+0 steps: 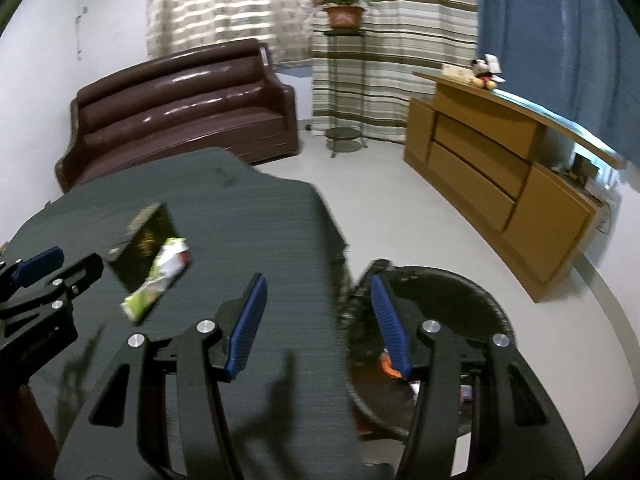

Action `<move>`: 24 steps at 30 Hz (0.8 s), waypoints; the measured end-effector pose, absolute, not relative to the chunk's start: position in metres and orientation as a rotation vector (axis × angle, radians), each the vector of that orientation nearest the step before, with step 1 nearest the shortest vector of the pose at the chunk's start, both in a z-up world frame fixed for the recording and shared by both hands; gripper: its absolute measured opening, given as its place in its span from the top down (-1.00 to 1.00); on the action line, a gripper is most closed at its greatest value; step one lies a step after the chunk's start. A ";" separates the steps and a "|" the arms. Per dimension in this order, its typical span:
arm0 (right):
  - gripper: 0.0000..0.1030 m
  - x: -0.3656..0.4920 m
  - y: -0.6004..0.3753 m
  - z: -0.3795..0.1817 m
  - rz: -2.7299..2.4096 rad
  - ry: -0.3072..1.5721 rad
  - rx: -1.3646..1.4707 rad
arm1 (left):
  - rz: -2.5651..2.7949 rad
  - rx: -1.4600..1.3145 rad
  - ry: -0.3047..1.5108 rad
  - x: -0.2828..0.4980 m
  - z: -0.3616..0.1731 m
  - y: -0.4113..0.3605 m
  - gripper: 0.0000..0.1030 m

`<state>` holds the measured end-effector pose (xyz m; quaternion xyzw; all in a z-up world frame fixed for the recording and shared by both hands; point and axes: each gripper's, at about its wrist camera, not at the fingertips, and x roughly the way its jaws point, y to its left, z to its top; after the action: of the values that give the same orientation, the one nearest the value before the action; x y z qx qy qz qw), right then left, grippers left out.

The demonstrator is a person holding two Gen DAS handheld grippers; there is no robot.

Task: Collect trash
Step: 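Move both open tools back over the box and wrapper on the table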

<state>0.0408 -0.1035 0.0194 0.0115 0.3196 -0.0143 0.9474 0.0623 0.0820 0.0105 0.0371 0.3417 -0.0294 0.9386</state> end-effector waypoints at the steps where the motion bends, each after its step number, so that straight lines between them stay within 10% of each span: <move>1: -0.03 0.042 -0.097 0.020 -0.019 0.652 0.018 | -0.046 0.071 0.699 0.062 0.010 0.088 -0.17; 24: -0.03 0.071 0.022 -0.006 0.147 0.786 -0.095 | 0.150 -0.052 0.749 0.070 -0.006 0.192 -0.18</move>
<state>0.0713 0.0223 -0.0057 -0.0463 0.3827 0.0717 0.9199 0.0700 0.1919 -0.0056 -0.0253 0.3656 0.0732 0.9275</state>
